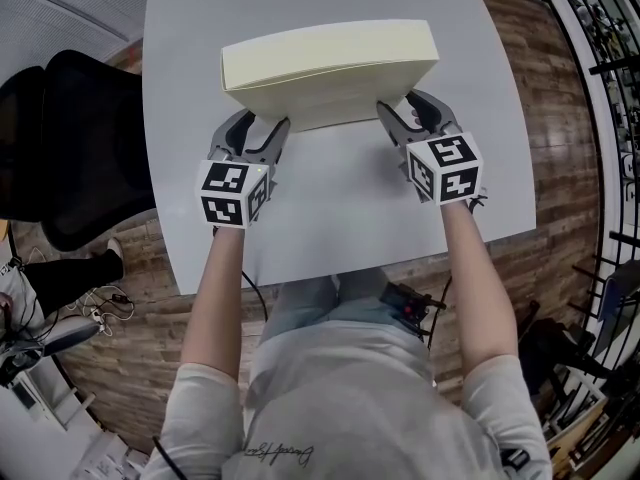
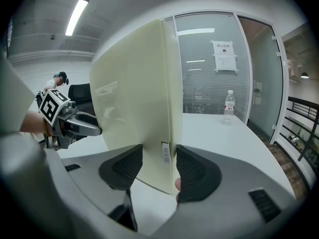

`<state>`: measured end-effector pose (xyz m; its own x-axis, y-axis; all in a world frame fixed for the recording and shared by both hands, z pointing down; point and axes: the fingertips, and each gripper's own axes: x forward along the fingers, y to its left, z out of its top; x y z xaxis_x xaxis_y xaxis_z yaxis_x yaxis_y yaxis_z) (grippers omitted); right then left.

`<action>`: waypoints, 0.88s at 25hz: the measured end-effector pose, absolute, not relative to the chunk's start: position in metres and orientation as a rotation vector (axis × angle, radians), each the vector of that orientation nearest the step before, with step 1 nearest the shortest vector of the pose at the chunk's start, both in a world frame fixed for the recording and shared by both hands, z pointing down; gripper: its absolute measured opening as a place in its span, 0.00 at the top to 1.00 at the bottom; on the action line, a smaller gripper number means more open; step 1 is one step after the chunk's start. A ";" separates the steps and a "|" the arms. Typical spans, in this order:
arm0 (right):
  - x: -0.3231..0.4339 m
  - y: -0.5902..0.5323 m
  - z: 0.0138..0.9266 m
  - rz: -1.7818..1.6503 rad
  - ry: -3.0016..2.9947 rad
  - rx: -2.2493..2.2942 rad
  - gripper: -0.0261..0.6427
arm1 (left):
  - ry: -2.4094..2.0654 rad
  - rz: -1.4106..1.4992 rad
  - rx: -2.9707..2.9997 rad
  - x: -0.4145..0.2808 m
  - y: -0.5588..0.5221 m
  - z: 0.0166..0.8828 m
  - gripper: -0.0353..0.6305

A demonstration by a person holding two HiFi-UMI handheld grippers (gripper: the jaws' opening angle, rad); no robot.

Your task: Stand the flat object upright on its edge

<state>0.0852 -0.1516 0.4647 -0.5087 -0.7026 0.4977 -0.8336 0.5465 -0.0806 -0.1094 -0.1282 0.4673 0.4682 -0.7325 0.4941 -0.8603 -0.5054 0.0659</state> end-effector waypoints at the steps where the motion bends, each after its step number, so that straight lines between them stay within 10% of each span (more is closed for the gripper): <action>1: 0.085 -0.152 0.465 0.438 -2.376 1.252 0.63 | -1.357 0.591 2.411 -0.110 -0.128 0.468 0.59; 22: 0.084 -0.150 0.465 0.442 -2.364 1.255 0.62 | -1.379 0.611 2.375 -0.117 -0.128 0.470 0.55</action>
<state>0.0839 -0.1504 0.4649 -0.5005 -0.7021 0.5064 -0.8376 0.5406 -0.0783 -0.1167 -0.1284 0.4700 0.4405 -0.7355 0.5147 -0.8755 -0.4788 0.0650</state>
